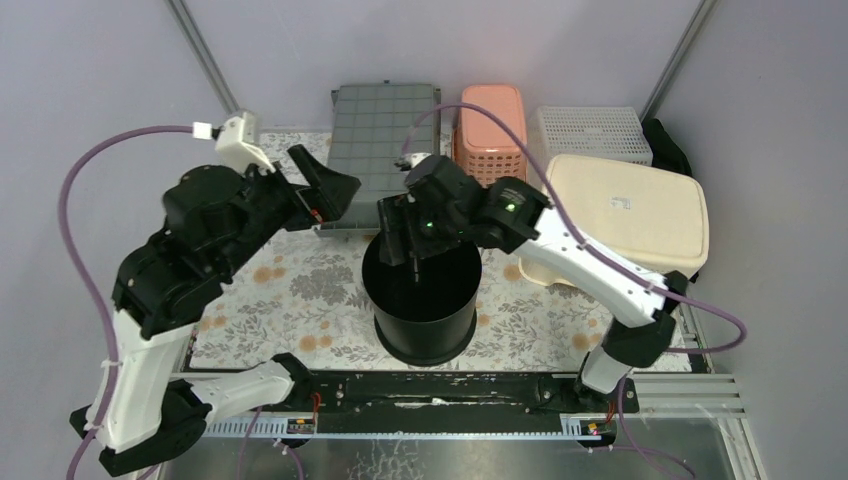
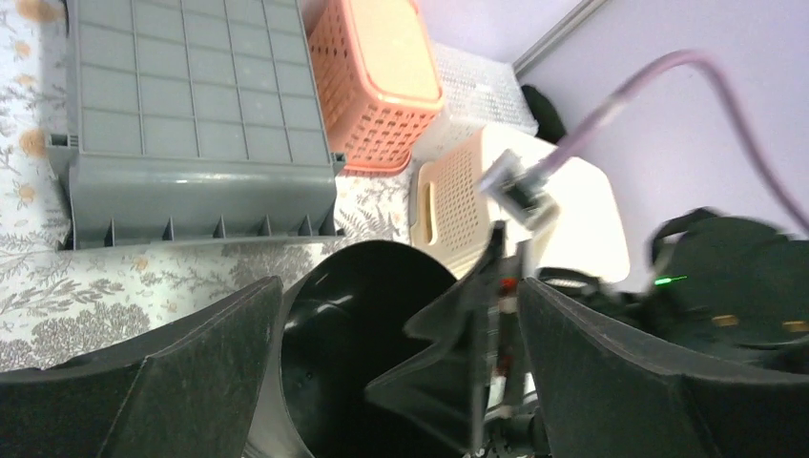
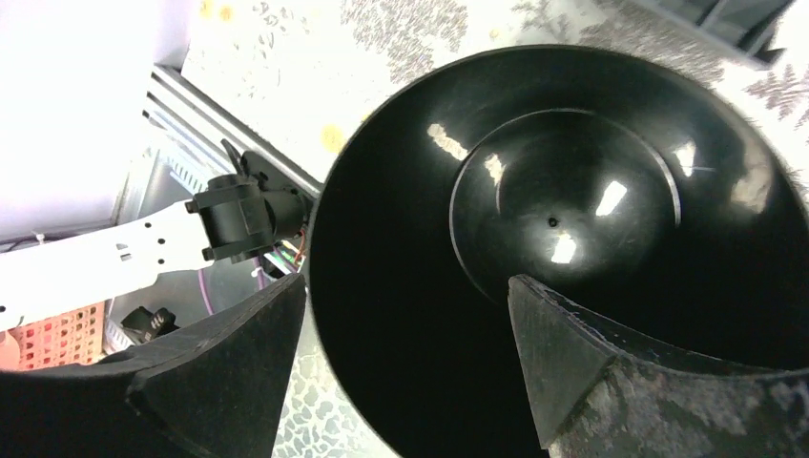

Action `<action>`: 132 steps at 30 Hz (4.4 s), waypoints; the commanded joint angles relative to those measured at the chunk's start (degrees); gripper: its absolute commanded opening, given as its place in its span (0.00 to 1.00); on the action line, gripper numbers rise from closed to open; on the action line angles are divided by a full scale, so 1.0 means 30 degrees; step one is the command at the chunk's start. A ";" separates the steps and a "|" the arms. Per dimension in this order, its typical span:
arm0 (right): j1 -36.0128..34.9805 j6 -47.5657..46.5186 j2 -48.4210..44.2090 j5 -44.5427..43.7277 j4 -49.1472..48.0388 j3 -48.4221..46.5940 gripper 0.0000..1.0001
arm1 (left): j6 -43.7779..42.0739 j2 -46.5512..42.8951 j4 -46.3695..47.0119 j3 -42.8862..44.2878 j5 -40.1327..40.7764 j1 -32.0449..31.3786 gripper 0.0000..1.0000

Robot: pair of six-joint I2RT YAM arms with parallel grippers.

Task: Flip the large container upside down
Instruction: Move the container to the center of the board, then turn the container upside down at the center of the board.

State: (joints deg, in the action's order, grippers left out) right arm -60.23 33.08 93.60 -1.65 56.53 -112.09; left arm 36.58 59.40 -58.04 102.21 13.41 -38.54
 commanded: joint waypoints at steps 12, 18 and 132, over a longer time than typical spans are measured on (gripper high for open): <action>-0.3102 0.2662 0.4997 -0.2747 0.2040 -0.4820 0.82 | 0.0954 -0.3681 -0.0136 -0.1102 0.0123 -0.0074 1.00; -0.3274 0.2702 0.6789 -0.2854 0.2624 -0.6269 0.82 | 0.1135 -0.4899 -0.0150 -0.2538 -0.0098 -0.0079 1.00; 0.3317 2.3379 0.4866 0.7296 -5.1564 2.0433 0.00 | 0.0317 -0.1509 -0.4792 0.0736 0.7176 -0.0072 1.00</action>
State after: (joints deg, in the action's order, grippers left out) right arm -50.46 99.94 107.55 20.45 -83.07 -44.12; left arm 37.50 55.05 -70.91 107.61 28.56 -38.57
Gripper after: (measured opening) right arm 0.037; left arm 0.997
